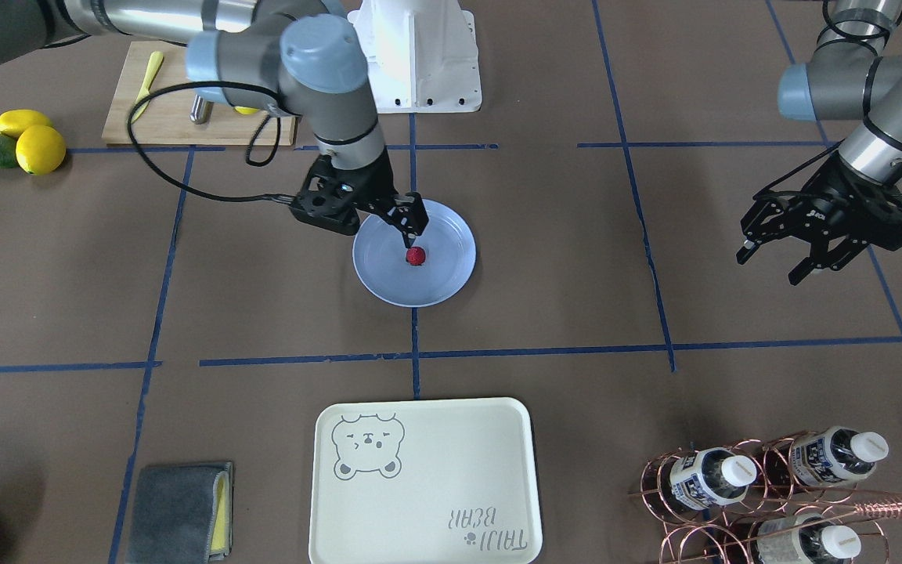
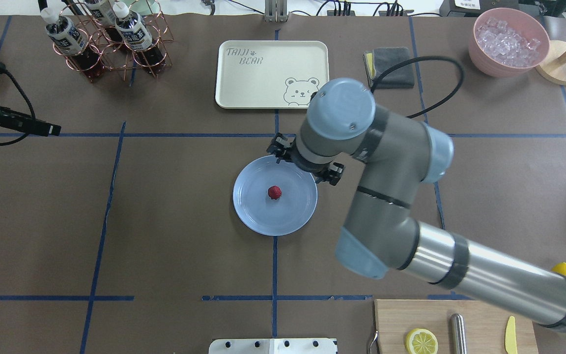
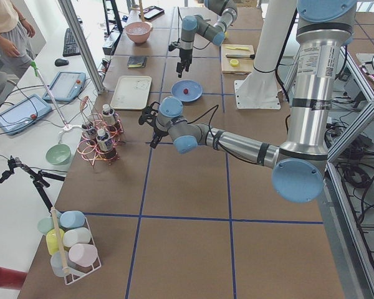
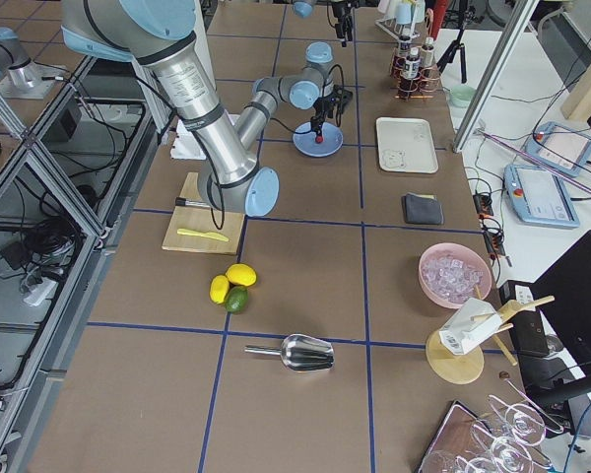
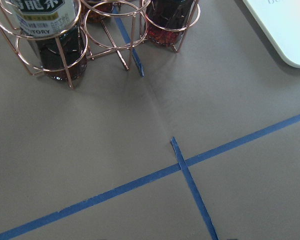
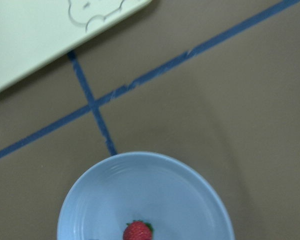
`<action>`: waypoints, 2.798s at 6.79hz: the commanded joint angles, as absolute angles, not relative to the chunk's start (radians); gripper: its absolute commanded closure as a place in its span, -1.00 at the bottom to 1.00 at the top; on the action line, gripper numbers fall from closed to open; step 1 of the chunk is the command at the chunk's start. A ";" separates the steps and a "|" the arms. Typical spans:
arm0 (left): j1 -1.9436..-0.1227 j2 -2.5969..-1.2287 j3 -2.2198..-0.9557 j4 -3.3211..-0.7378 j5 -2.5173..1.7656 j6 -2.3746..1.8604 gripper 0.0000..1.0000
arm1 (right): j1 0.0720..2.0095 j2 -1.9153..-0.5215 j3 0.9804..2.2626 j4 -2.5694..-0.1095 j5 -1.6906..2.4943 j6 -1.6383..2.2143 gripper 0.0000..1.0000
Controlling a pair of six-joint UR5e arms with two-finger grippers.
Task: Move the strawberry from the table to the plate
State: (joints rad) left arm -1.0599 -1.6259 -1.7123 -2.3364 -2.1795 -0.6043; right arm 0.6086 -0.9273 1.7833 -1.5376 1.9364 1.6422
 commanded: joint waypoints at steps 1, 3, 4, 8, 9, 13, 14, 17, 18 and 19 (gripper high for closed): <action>-1.151 -1.571 -1.701 -2.329 -2.217 -0.426 -0.69 | 0.894 -1.213 2.049 -1.565 2.211 1.414 -1.00; -1.251 -1.545 -1.665 -2.297 -2.236 -0.259 -0.69 | 1.125 -1.456 2.065 -1.562 2.321 0.983 -1.00; -1.335 -1.546 -1.636 -2.220 -2.296 -0.153 -0.69 | 1.212 -1.536 2.043 -1.566 2.322 0.765 -1.00; -1.476 -1.604 -1.617 -1.688 -2.397 0.061 -0.70 | 1.461 -1.626 1.893 -1.655 2.324 0.195 -1.00; -1.482 -1.617 -1.641 -1.590 -2.399 0.069 -1.00 | 1.471 -1.620 1.884 -1.695 2.324 0.137 -1.00; -1.485 -1.462 -1.753 -1.594 -2.425 0.068 -1.00 | 1.470 -1.649 1.882 -1.704 2.358 0.144 -1.00; -1.485 -1.451 -1.761 -1.594 -2.459 0.069 -1.00 | 1.470 -1.666 1.865 -1.700 2.361 0.144 -1.00; -1.493 -1.453 -1.744 -1.617 -2.453 0.104 -1.00 | 1.470 -1.707 1.845 -1.690 2.376 0.135 -1.00; -1.491 -1.482 -1.715 -1.626 -2.439 0.104 -1.00 | 1.470 -1.704 1.845 -1.689 2.372 0.133 -1.00; -1.496 -1.492 -1.733 -1.623 -2.441 0.106 -1.00 | 1.468 -1.697 1.847 -1.689 2.372 0.135 -1.00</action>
